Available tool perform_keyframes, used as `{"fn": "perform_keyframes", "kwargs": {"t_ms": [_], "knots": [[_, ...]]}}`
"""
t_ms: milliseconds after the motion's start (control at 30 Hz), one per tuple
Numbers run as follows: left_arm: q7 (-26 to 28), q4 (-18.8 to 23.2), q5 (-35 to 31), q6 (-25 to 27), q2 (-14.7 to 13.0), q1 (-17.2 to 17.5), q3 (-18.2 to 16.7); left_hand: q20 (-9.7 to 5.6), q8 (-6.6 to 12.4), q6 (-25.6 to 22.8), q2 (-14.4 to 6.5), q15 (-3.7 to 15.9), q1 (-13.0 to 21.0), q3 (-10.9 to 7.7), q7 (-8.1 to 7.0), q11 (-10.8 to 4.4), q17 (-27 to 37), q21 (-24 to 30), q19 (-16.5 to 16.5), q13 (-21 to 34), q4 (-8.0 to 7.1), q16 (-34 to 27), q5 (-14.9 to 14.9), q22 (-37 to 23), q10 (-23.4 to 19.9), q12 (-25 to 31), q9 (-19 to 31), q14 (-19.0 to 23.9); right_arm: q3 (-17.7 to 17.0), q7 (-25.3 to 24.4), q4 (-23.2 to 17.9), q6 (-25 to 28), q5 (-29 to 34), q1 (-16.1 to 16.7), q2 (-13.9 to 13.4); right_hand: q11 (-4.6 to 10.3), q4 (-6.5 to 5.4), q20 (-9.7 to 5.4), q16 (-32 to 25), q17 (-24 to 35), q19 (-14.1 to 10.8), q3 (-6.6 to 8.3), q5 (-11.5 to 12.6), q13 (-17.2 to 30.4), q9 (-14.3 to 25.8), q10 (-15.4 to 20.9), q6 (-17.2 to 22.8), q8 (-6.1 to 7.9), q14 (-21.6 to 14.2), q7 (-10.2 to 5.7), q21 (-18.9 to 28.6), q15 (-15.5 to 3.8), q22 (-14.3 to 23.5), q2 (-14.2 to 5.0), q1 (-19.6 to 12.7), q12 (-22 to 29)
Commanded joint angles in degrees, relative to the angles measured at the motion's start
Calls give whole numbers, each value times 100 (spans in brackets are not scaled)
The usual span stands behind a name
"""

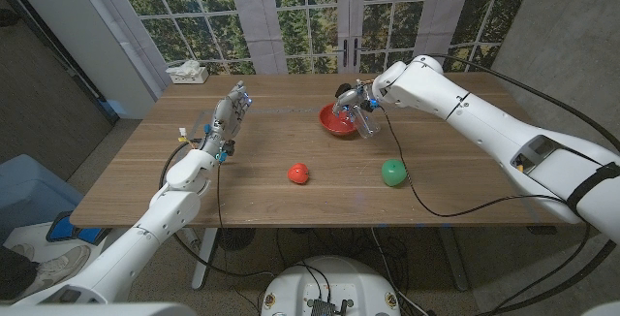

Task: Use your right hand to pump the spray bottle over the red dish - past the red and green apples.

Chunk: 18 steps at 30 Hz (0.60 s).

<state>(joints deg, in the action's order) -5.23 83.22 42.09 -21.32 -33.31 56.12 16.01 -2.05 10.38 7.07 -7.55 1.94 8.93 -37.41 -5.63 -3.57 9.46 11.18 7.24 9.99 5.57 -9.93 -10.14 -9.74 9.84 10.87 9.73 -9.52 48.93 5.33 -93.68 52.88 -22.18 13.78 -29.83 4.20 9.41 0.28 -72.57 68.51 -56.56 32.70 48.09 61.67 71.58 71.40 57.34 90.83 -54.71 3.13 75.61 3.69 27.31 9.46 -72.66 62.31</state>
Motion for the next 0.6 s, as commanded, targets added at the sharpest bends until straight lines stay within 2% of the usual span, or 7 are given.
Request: {"fn": "perform_keyframes", "kwargs": {"t_ms": [33, 167, 200, 267, 400, 467, 600], "knots": [[-11, -20, -31, 47, 7, -65, 35, -374, 12, 31, -150, 351, 66, -9, 10, -2, 14, -25, 35, 17, 39, -14, 5, -14, 437, 0, 16, -701, -277, -230, -99, -181, -119, 268, -87, 268, -2, -1214, -1848, 350, -662, -248, -364, -737, -57, -466, -166, -141, -1083, 168, 70, -1520, -120, -498, -227, -630], [-3, -2, -44, 67, -2, -79, 42, -373, 16, 23, -152, 351, 68, -6, 4, 3, 14, -25, 35, 17, 45, -15, 6, -14, 434, 1, 16, -700, -398, -386, -186, -212, -168, 393, -106, 237, 16, -1251, -1861, 359, -554, -377, -554, -969, -265, -542, -999, -480, -973, 75, 150, -1526, -143, -567, -316, -759], [3, 5, -44, 71, -1, -80, 43, -373, 17, 18, -153, 352, 68, -5, 3, -2, 14, -25, 35, 17, 46, -15, 6, -14, 435, 1, 16, -700, -450, -502, -241, -229, -163, 464, -102, 234, 17, -1259, -1871, 359, -517, -431, -638, -1003, -378, -604, -1378, -699, -930, -21, 181, -1521, -150, -604, -375, -769], [-2, 14, -48, 78, -7, -87, 47, -374, 18, 17, -154, 353, 69, -4, 3, -2, 14, -24, 33, 17, 48, -15, 6, -15, 435, 1, 16, -701, -411, -421, -240, -212, -169, 416, -141, 110, 40, -1287, -1883, 366, -422, -588, -873, -800, -1233, -834, -2002, -1592, -798, -479, 262, -1527, -161, -665, -615, -618], [13, 37, -53, 89, -10, -88, 48, -374, 19, 13, -157, 355, 70, 1, 4, 3, 15, -23, 32, 17, 53, -17, 6, -15, 430, 3, 16, -698, -489, -455, -300, -254, -225, 490, -189, 15, 31, -1301, -1879, 368, -357, -693, -1036, -558, -1993, -1104, -2156, -2241, -673, -465, 281, -1513, -190, -740, -803, -495], [19, 50, -64, 91, -16, -89, 51, -370, 20, 9, -159, 356, 70, 3, 7, 2, 15, -21, 28, 17, 54, -18, 6, -15, 429, 3, 16, -694, -519, -445, -325, -328, -246, 528, -224, 10, 35, -1305, -1895, 372, -334, -726, -1105, -448, -2371, -1192, -2553, -2705, -633, -358, 295, -1515, -194, -781, -920, -425], [20, 71, -77, 94, -18, -99, 59, -367, 19, 8, -162, 359, 70, 7, 0, -4, 15, -20, 26, 17, 57, -20, 6, -15, 423, 5, 16, -691, -638, -503, -428, -451, -315, 654, -274, 12, 24, -1312, -1892, 372, -314, -732, -1123, -496, -2559, -1205, -2501, -2859, -594, -363, 288, -1509, -204, -782, -947, -441]]}}
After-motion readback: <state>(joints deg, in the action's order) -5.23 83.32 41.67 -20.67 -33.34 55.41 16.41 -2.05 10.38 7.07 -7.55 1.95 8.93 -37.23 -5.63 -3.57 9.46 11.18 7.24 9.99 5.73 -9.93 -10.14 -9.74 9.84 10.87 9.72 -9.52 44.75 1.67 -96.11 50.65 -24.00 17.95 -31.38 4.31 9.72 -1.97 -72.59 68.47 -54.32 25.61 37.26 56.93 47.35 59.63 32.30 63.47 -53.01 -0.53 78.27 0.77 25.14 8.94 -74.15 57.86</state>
